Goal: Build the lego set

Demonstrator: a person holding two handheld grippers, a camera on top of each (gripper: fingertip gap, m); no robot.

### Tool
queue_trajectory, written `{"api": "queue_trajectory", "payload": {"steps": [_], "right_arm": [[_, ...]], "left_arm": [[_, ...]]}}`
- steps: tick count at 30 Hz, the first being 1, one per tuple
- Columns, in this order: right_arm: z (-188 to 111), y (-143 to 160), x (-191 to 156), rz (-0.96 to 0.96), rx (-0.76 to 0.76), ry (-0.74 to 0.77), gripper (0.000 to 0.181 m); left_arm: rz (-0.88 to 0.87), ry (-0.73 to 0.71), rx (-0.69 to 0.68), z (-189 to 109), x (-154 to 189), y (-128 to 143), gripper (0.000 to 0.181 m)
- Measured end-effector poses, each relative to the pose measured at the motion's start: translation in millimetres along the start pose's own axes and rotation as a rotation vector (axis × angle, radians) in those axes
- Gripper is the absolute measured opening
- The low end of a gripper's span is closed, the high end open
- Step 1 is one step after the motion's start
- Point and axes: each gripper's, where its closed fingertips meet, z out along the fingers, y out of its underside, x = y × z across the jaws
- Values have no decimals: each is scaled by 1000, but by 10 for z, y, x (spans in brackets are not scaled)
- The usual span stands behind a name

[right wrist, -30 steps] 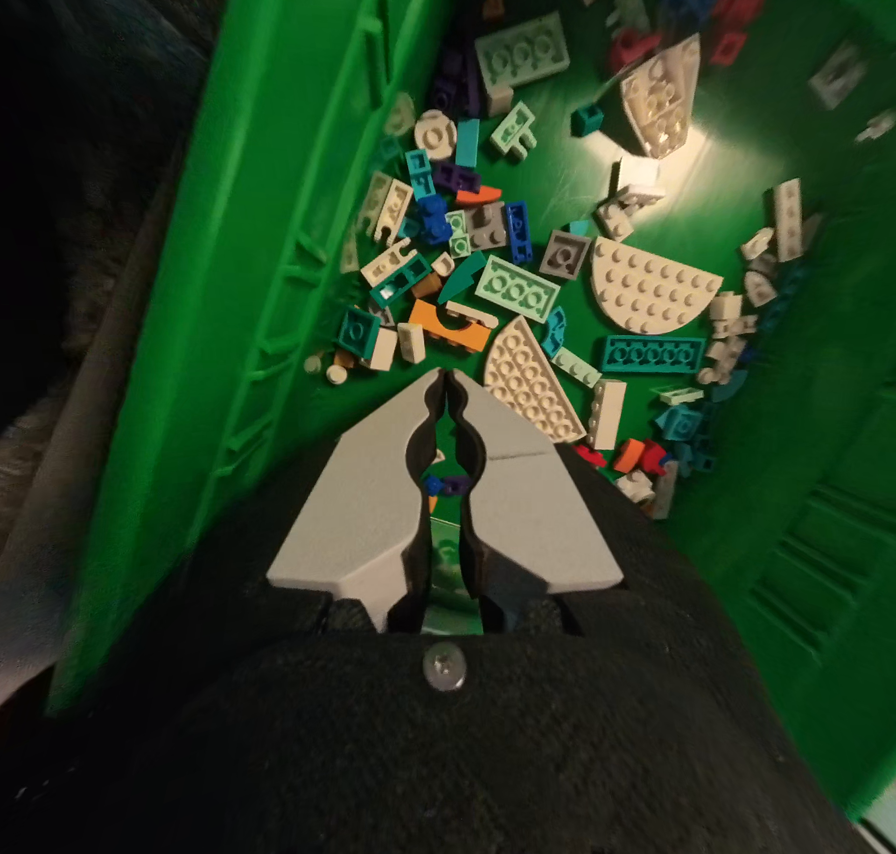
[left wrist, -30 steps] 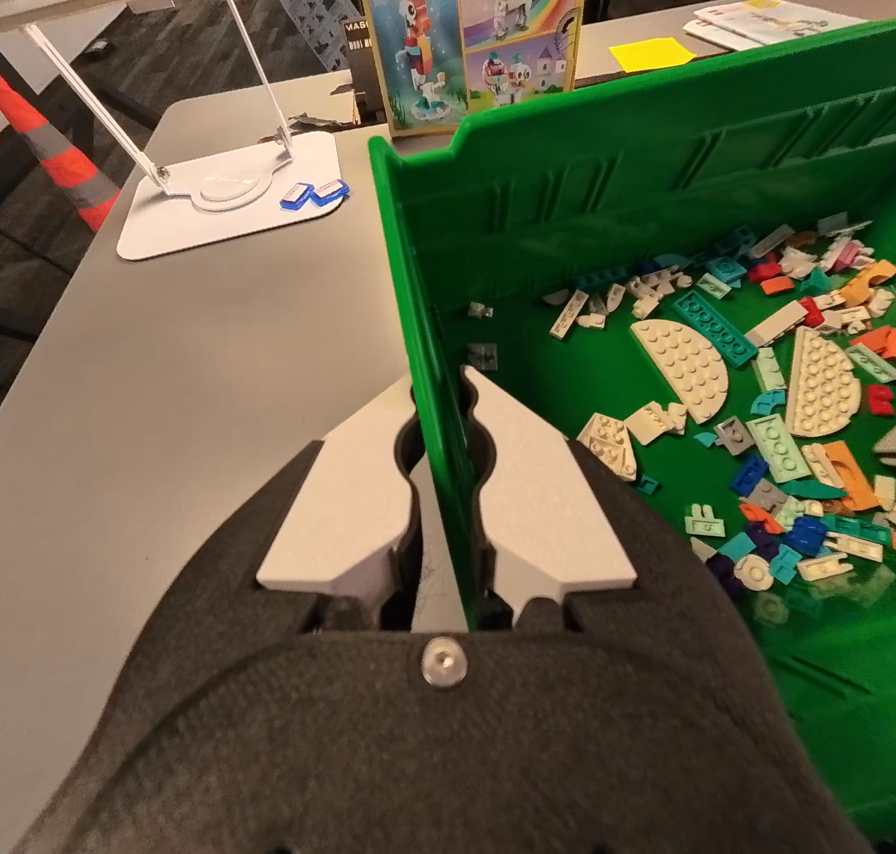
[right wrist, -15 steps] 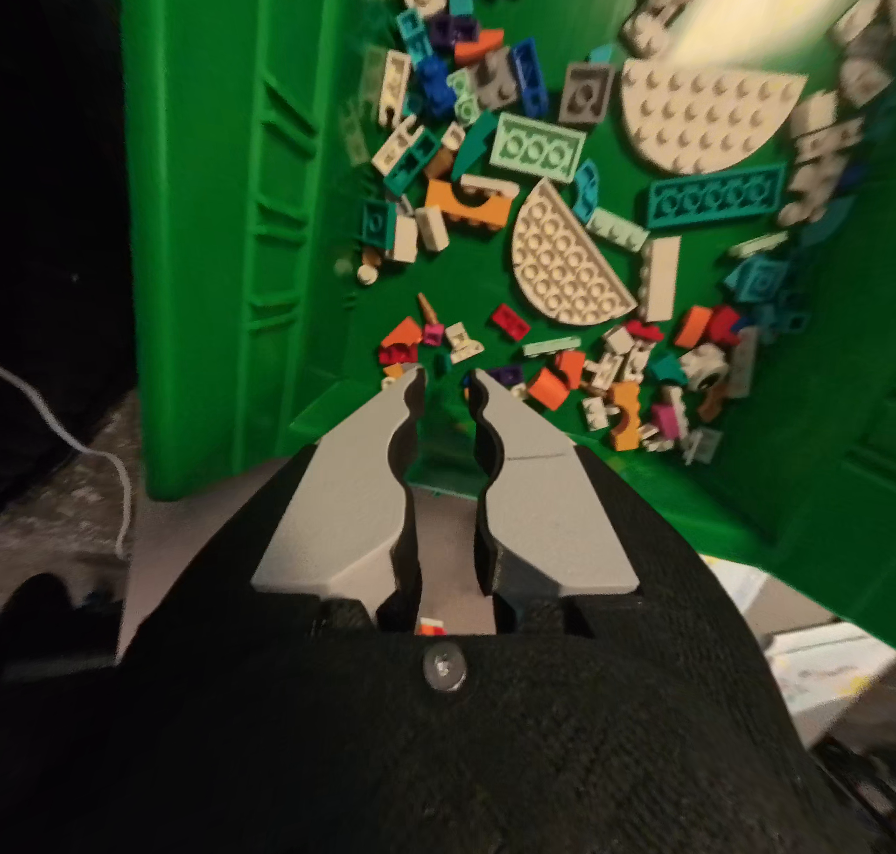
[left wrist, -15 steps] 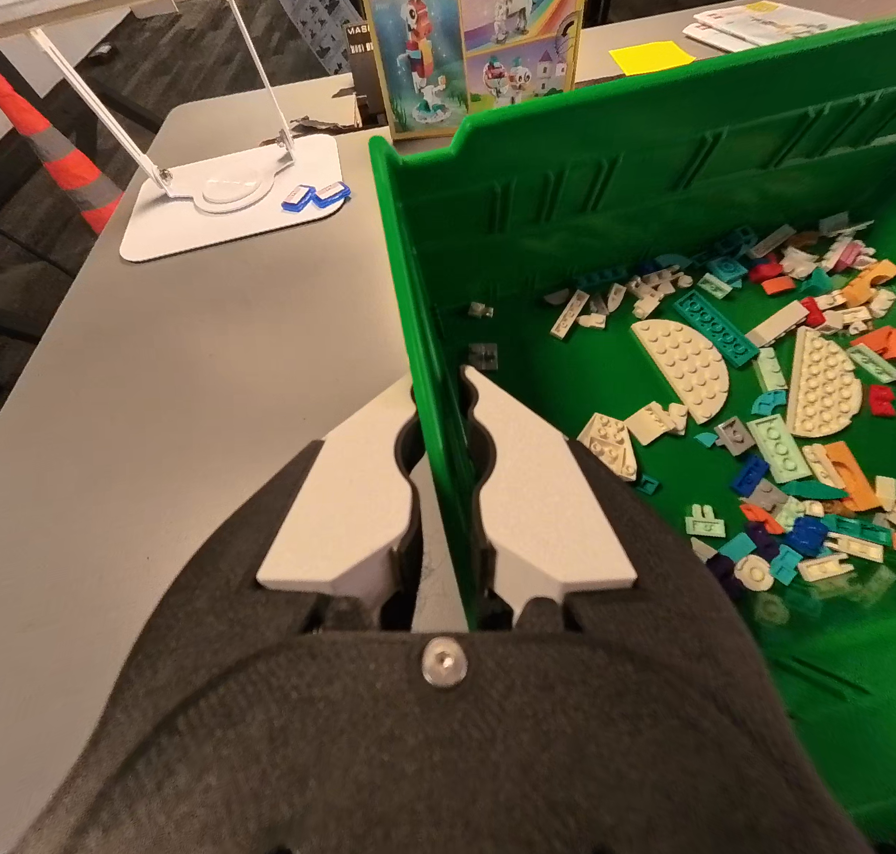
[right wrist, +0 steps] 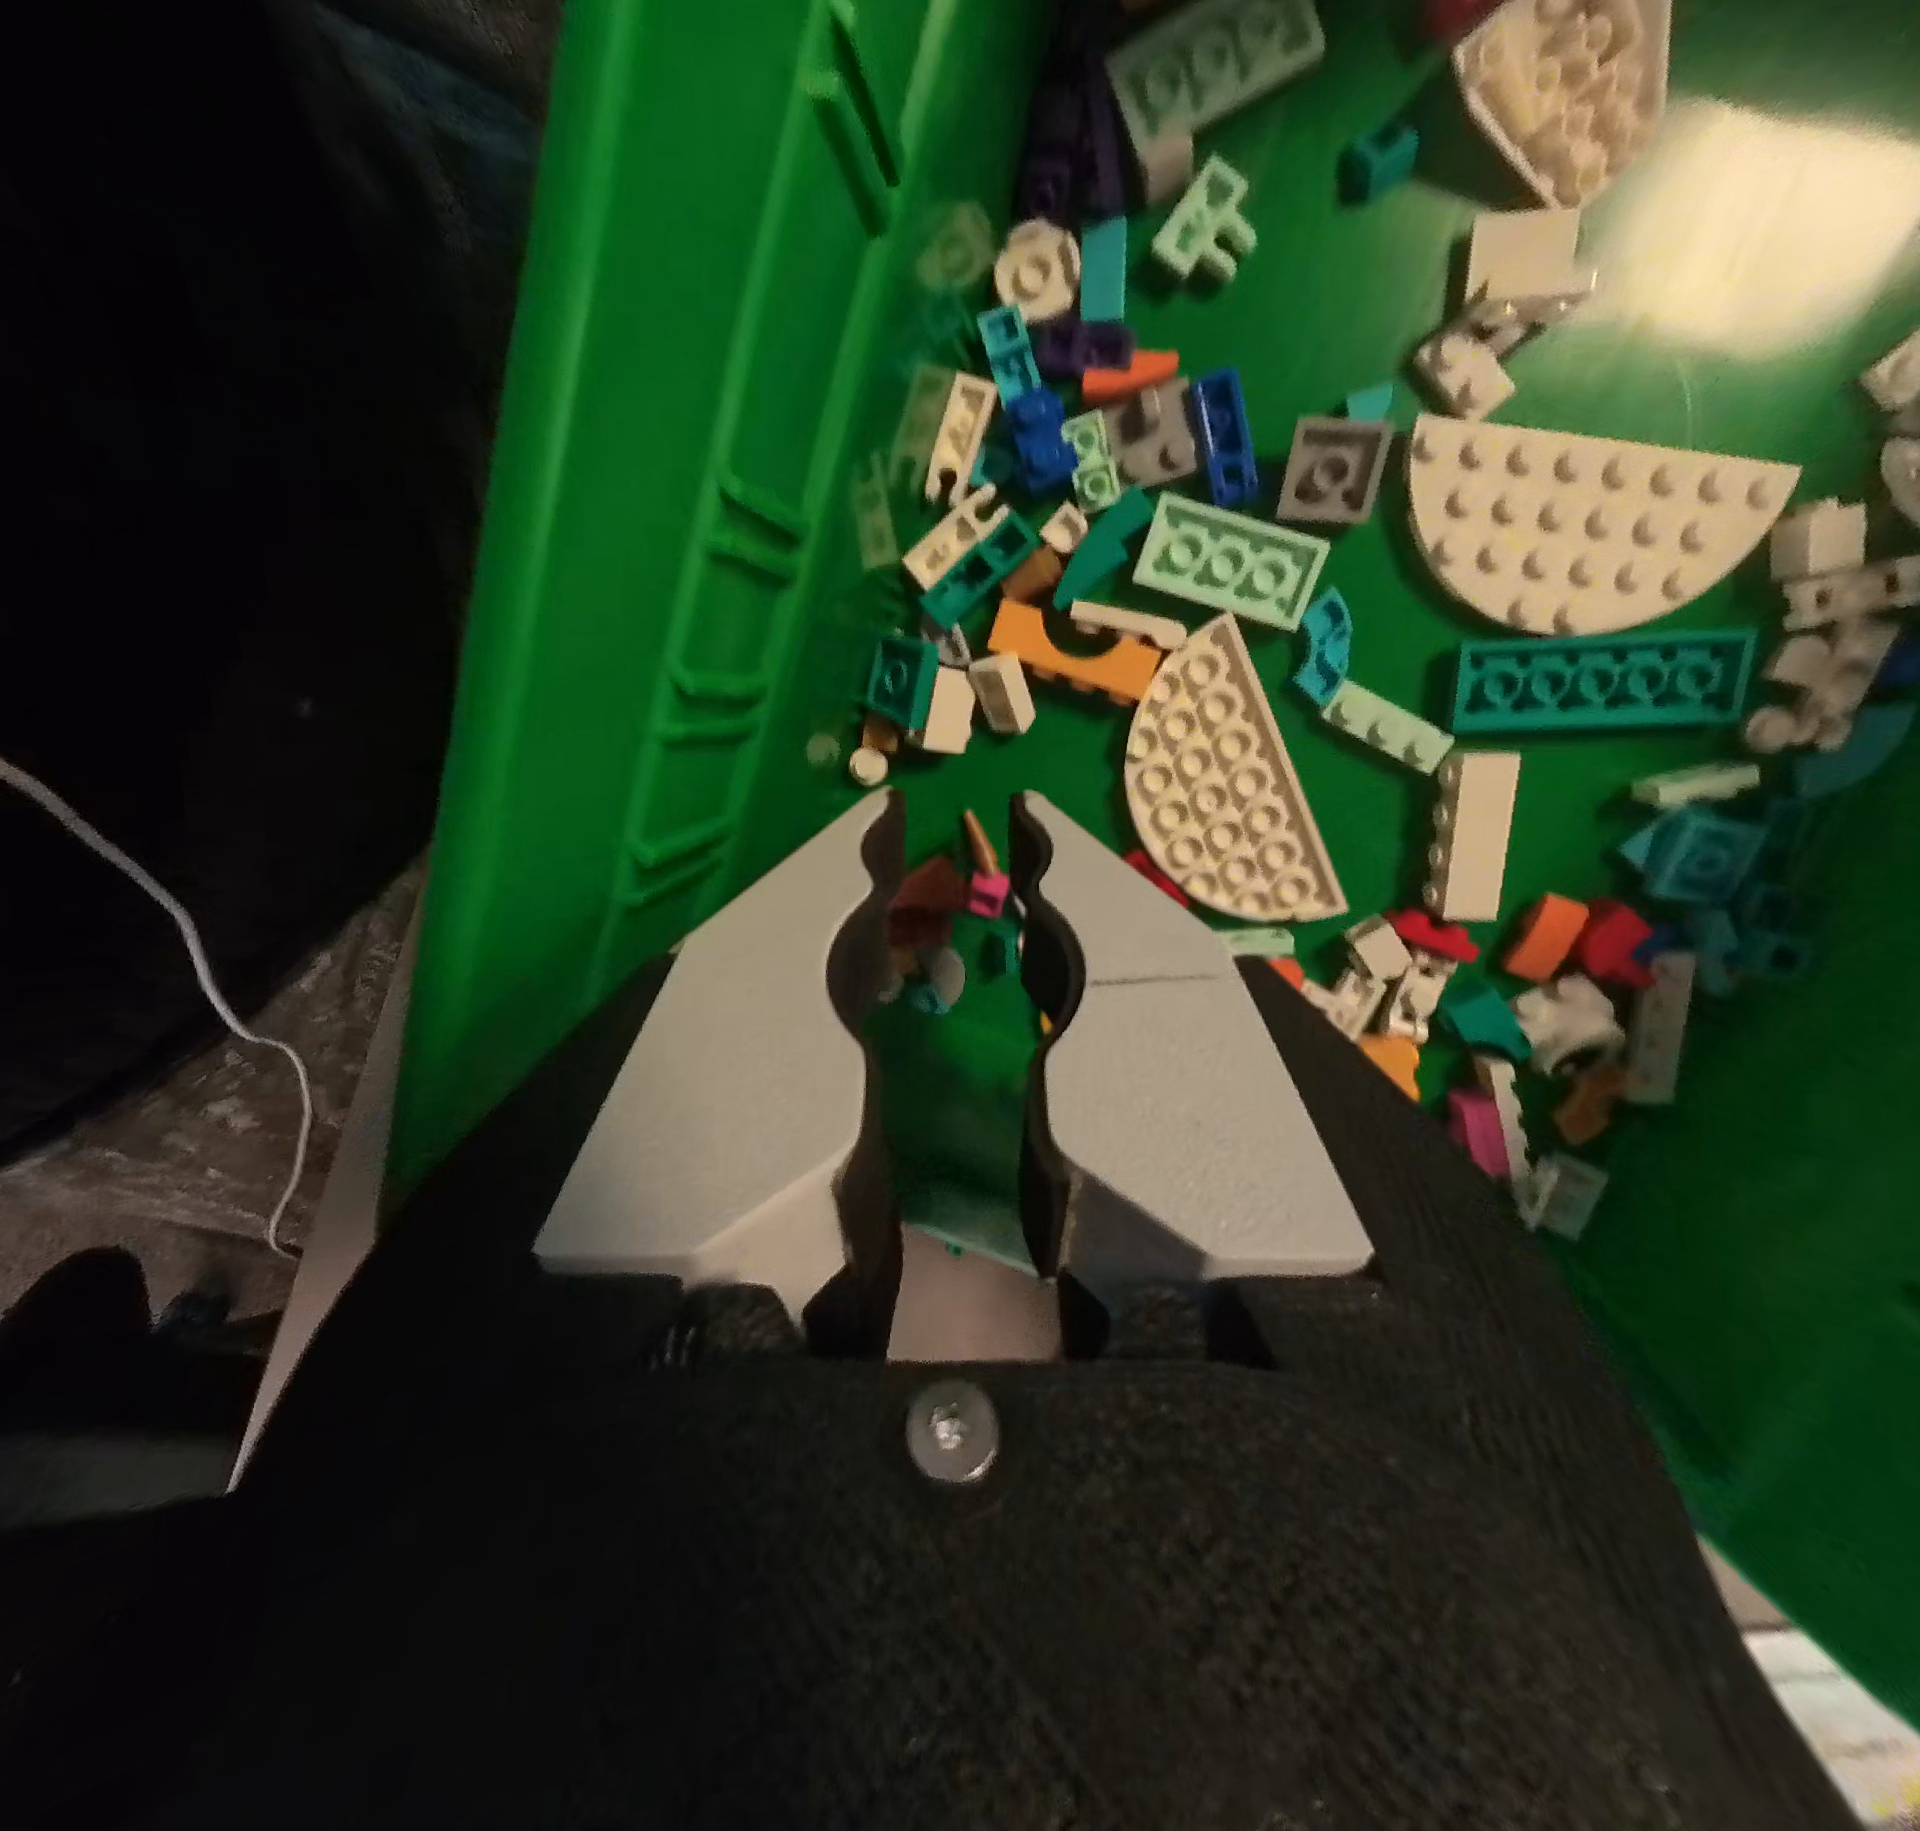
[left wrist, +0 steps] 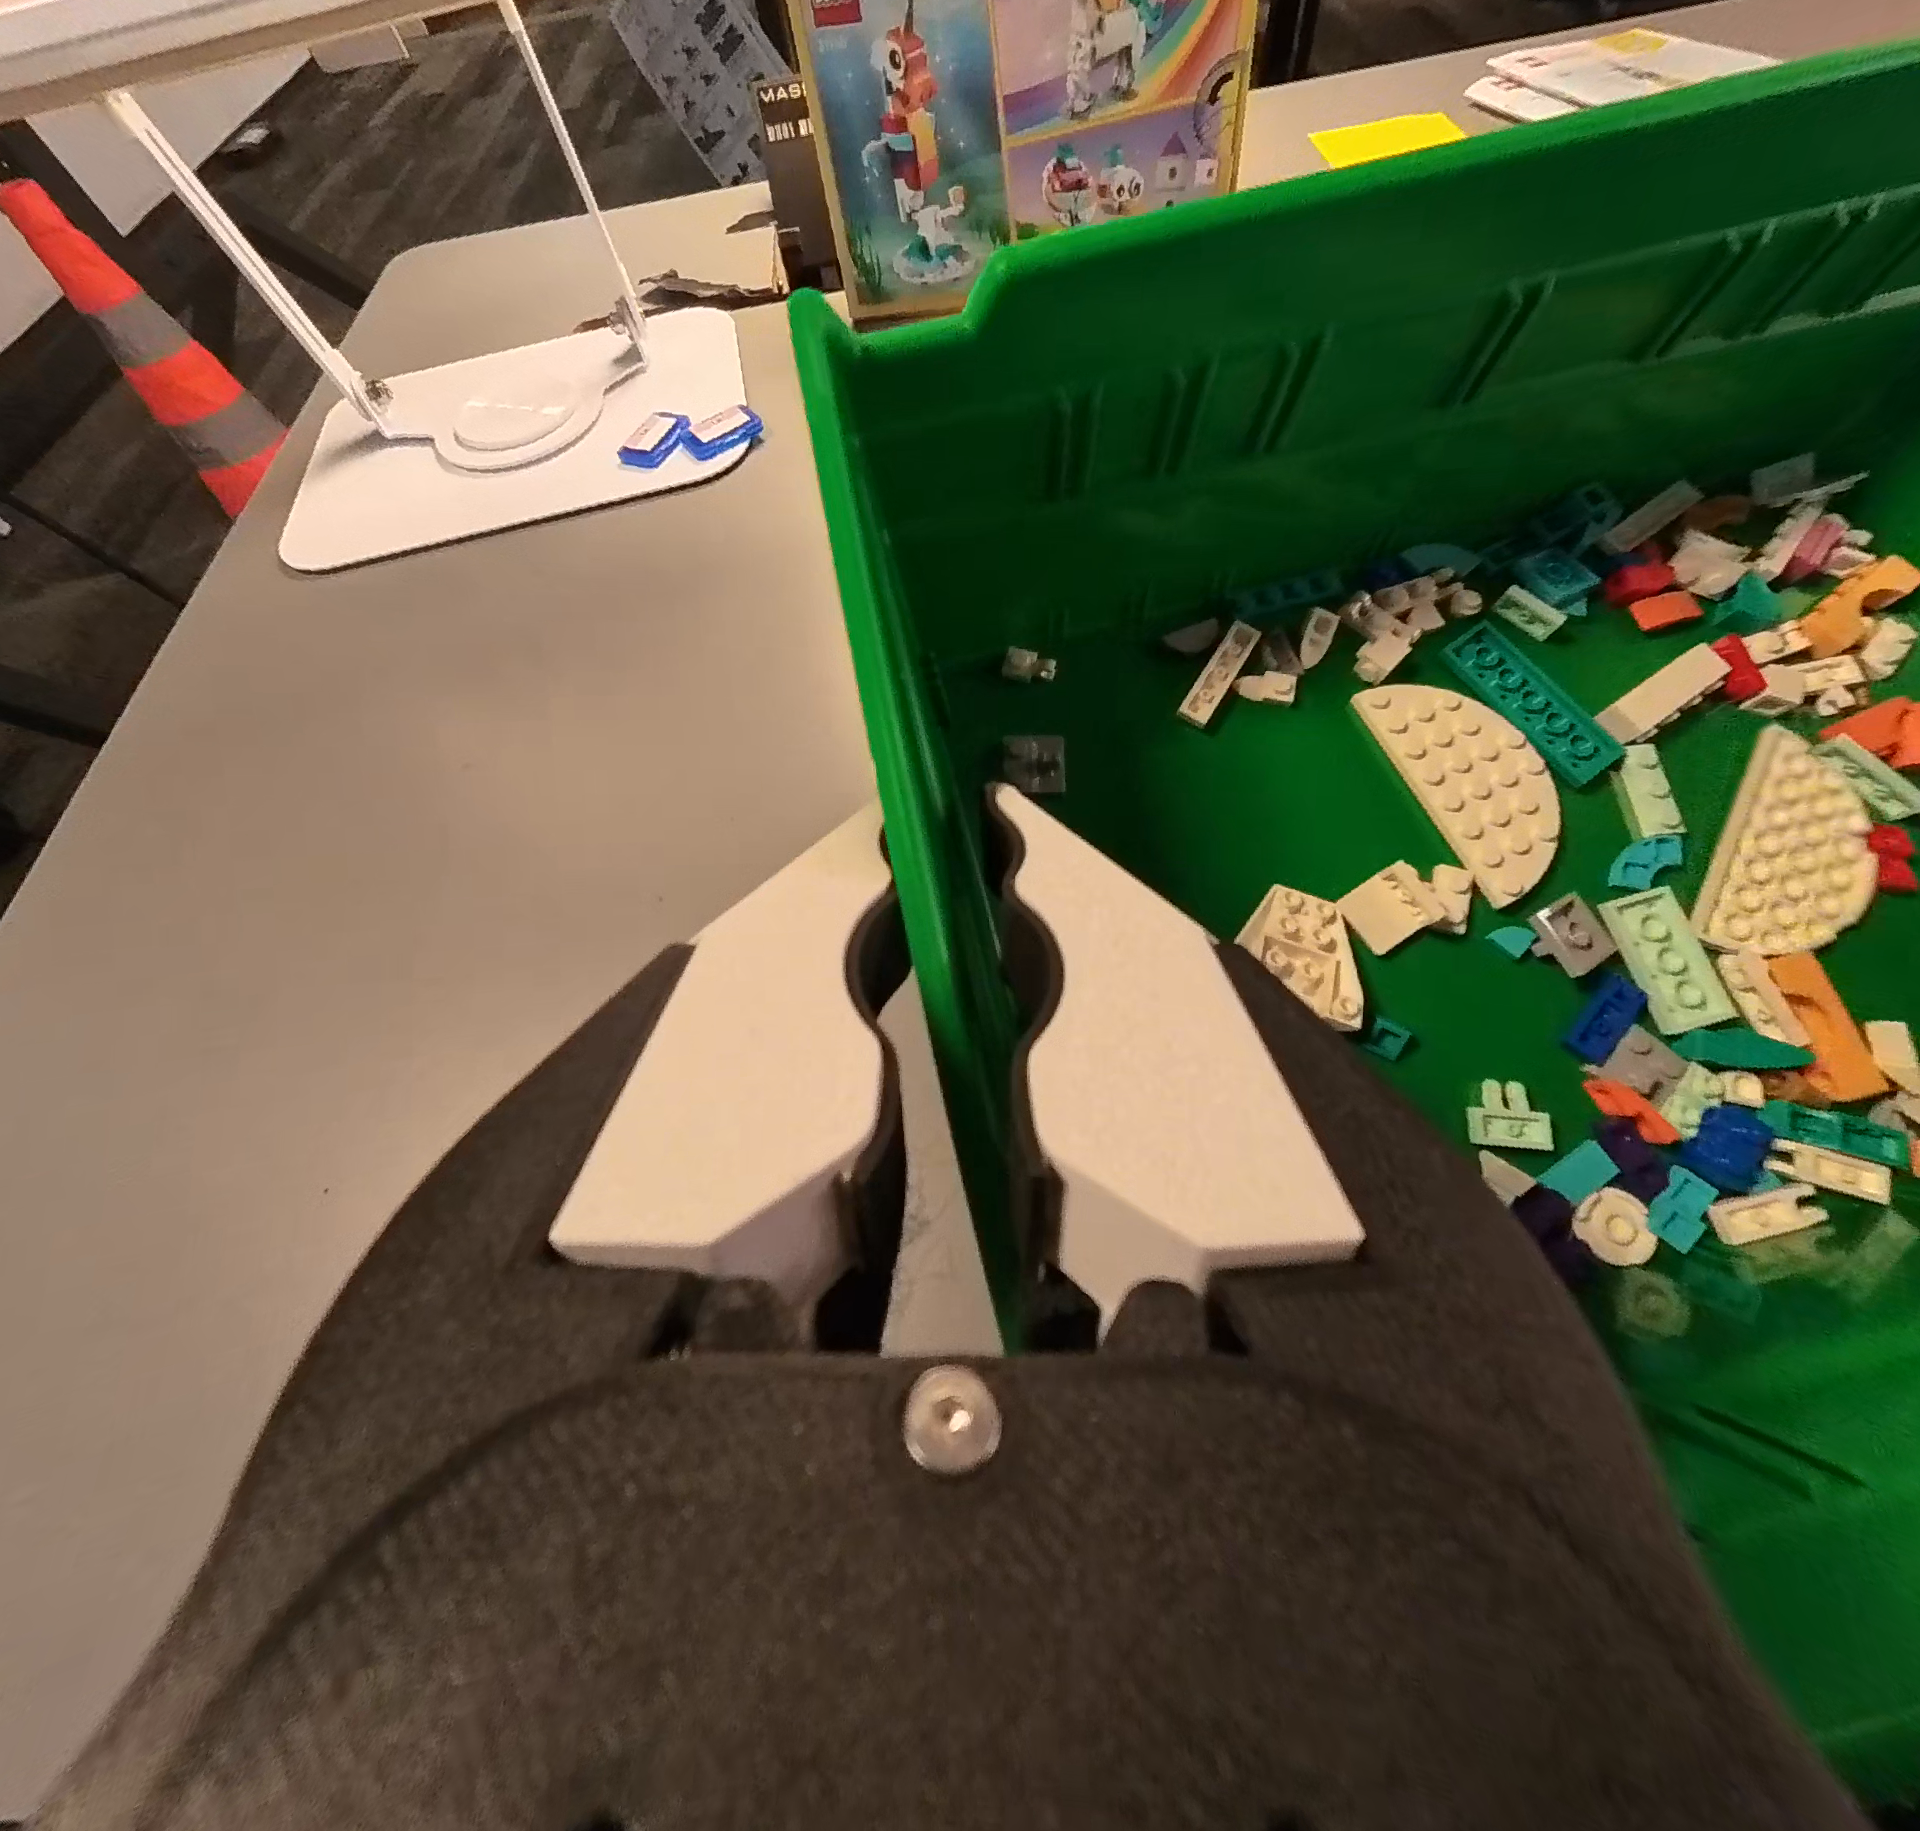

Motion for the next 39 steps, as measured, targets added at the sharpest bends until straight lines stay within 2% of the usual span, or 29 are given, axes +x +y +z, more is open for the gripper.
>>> {"api": "queue_trajectory", "payload": {"steps": [7,11,22,34,36,39], "right_arm": [[139,-160,-74,-49,22,-47,14],[176,-163,-21,-63,6,-16,13],[25,70,336,-47,-66,194,7],[-8,74,270,-14,-33,172,8],[-35,95,345,24,-20,207,8],[-163,218,672,133,-44,394,2]], "left_arm": [[1,5,3,0,6,-3,9],[1,6,7,-5,7,-5,9],[1,6,11,-9,7,-8,9],[0,5,7,-6,5,-7,9],[-1,4,12,-12,5,-9,9],[0,2,17,-19,5,-12,9]]}}
